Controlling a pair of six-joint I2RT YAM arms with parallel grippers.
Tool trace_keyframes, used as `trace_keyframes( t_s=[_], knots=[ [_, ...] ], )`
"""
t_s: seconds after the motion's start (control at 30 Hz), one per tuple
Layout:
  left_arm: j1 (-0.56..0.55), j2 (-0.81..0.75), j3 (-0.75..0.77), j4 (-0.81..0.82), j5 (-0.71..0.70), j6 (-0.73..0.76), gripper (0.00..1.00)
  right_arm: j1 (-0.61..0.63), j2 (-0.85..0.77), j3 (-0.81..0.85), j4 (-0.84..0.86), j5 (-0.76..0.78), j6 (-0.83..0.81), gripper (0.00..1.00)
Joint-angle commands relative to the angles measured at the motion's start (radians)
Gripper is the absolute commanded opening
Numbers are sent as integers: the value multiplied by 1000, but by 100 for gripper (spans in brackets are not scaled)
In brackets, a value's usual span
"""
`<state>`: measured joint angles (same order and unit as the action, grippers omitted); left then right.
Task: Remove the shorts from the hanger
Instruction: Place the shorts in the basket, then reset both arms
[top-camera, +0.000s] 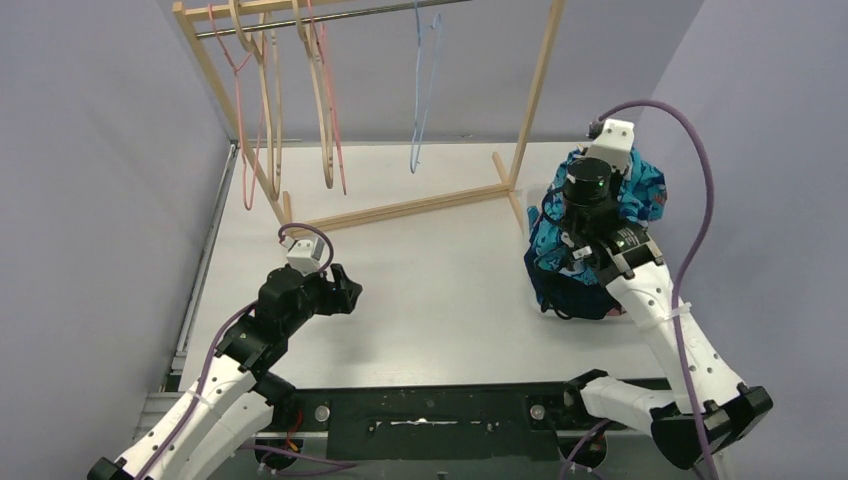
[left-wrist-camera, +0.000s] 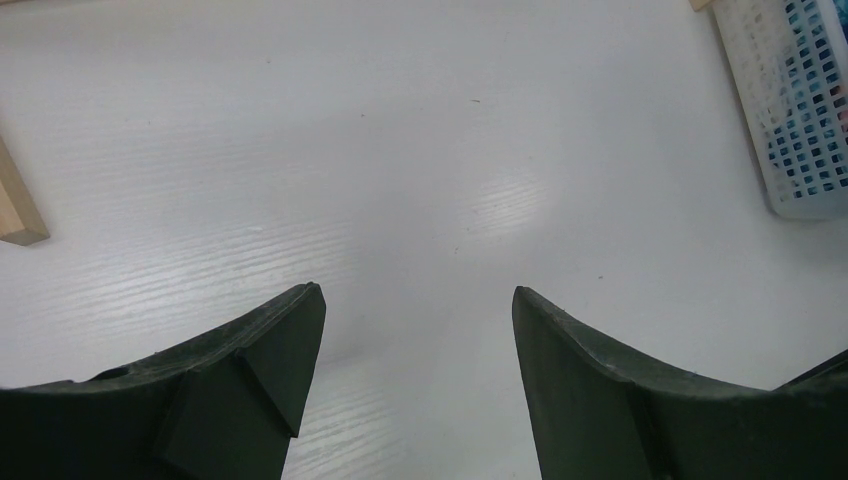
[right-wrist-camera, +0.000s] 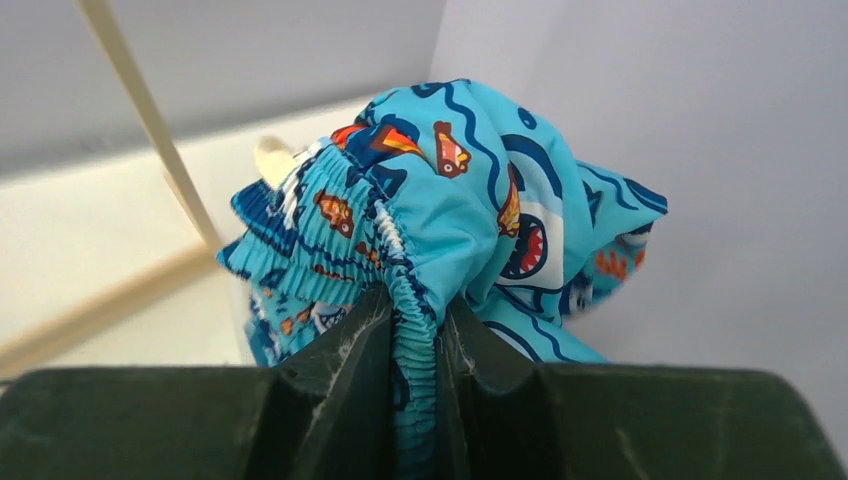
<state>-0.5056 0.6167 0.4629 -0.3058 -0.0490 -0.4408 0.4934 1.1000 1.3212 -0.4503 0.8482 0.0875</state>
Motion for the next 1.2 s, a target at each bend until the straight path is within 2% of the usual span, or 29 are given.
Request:
trace_keyframes(
  t_s=[0.0, 0.13, 0.23, 0.37, 0.43, 0.5, 0.63, 0.73, 0.8, 0.87, 0.9, 1.03, 1.17],
  knots=[
    [-12, -14, 53, 9, -27, -12, 68, -149, -27, -184, -133, -330, 184, 1],
    [-17, -24, 42, 5, -53, -29, 68, -243, -92, -457, -56, -533, 359, 8],
    [-19, -18, 43, 3, -63, -29, 68, -349, -98, -523, -60, -642, 391, 11],
    [-19, 4, 47, 1, -55, -29, 68, -414, -111, -456, -126, -624, 369, 20],
    [-18, 16, 53, -7, -55, -29, 68, -424, -125, -405, -148, -604, 360, 35],
    [-19, 19, 58, -15, -60, -31, 68, -426, -142, -361, -161, -602, 349, 46],
    [-18, 6, 58, -32, -97, -40, 68, -426, -168, -258, -201, -622, 342, 54],
    [-18, -4, 80, -123, -235, -111, 71, -426, -207, -216, -203, -635, 343, 58],
    [-20, -7, 107, -214, -382, -246, 72, -426, -247, -216, -184, -636, 340, 60],
    [-19, -4, 147, -305, -483, -315, 72, -426, -293, -237, -160, -638, 342, 67],
    [-19, -1, 170, -371, -535, -357, 76, -426, -315, -253, -145, -641, 344, 70],
    [-16, 19, 268, -588, -752, -545, 77, -425, -400, -320, -105, -657, 380, 73],
    [-4, 33, 271, -623, -838, -576, 78, -424, -426, -366, -79, -682, 394, 74]
  ],
)
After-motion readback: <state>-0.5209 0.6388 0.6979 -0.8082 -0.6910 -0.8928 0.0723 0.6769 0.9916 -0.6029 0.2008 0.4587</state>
